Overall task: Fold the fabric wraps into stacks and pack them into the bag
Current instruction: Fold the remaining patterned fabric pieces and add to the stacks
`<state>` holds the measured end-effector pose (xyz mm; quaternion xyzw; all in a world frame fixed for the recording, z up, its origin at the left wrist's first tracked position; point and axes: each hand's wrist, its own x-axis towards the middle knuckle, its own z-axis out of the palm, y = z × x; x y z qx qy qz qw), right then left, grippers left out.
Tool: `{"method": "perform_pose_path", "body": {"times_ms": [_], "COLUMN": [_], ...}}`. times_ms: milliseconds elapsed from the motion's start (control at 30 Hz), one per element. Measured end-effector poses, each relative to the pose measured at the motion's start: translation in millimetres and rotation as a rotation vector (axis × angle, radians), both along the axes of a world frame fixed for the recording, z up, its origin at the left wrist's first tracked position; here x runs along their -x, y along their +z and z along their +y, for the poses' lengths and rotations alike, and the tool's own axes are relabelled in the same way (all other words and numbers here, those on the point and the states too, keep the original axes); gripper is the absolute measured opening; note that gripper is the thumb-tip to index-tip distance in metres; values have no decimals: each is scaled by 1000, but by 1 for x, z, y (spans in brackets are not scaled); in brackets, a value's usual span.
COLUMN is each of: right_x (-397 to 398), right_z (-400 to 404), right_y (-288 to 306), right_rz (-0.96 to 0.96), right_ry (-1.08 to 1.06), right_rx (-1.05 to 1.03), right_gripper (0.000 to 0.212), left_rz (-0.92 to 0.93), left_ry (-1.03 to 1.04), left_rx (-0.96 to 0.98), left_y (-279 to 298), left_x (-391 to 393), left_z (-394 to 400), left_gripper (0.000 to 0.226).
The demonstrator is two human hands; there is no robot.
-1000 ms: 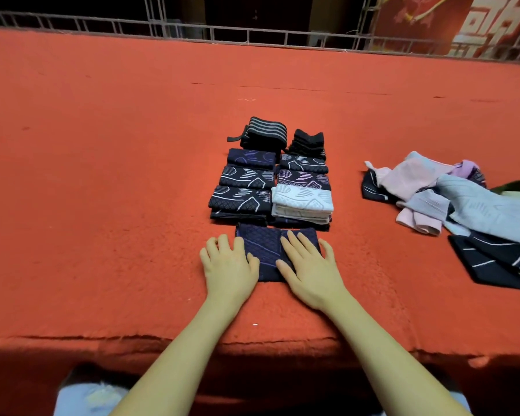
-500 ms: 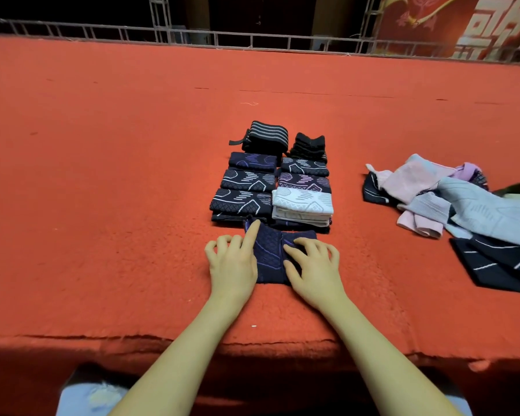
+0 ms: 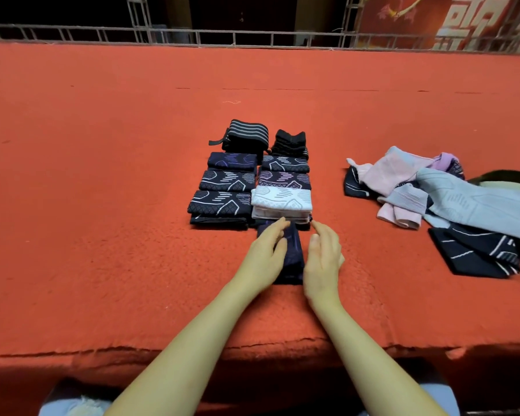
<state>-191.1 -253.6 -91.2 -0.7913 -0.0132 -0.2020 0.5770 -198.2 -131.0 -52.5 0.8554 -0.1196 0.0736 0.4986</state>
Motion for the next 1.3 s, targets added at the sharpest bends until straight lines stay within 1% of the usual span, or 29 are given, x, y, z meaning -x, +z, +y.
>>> {"method": "perform_pose_path", "body": {"times_ms": [33, 67, 100, 133, 200, 267, 333, 433, 500, 600, 667, 700, 867, 1000, 1133, 1300], "right_x": [-2, -4, -6, -9, -12, -10, -2, 8, 8, 7, 6, 6, 7, 5, -3, -18], "right_z": [1, 1, 1, 1, -1, 0, 4, 11, 12, 11, 12, 13, 17, 30, 48, 63], "right_y": [-2, -5, -8, -11, -15, -17, -13, -4, -4, -7, -8, -7, -2, 14, 33, 48], "right_rz": [3, -1, -1, 8, 48, 77, 49, 26, 45, 148, 181, 161, -138, -275, -398, -517], "right_ry": [-16, -36, -56, -67, -63, -56, -108, -193, -216, -241, -243, -230, -192, -123, -62, -10], "right_rx": [28, 73, 139, 216, 379, 494, 507, 527, 620, 738, 769, 761, 675, 606, 598, 639], "right_gripper": [53, 51, 49, 47, 39, 35, 35, 39, 37, 35, 37, 37, 33, 29, 25, 22], "left_rz": [-63, -114, -119, -104, 9, 86, 105, 88, 66, 57, 38, 14, -192, -340, -402, -381], "left_ry": [-21, -16, -13, -1, -42, -113, -186, -236, -231, -212, -188, -170, -37, 25, 108, 187], "left_rx": [-41, -146, -261, -421, -711, -806, -820, -862, -853, -785, -733, -708, -554, -436, -353, -415], "left_y": [-7, -12, -17, -19, -22, -21, -14, -14, -16, -20, -20, -20, -11, 0, 10, 8], "left_x": [-4, -5, -7, -9, -12, -14, -16, -23, -26, -25, -24, -22, -20, -17, -12, -9], "left_z": [4, 7, 11, 13, 17, 20, 24, 31, 34, 36, 38, 40, 53, 70, 92, 116], "left_gripper": [43, 44, 47, 52, 55, 55, 53, 54, 54, 52, 50, 49, 54, 63, 59, 61]}}
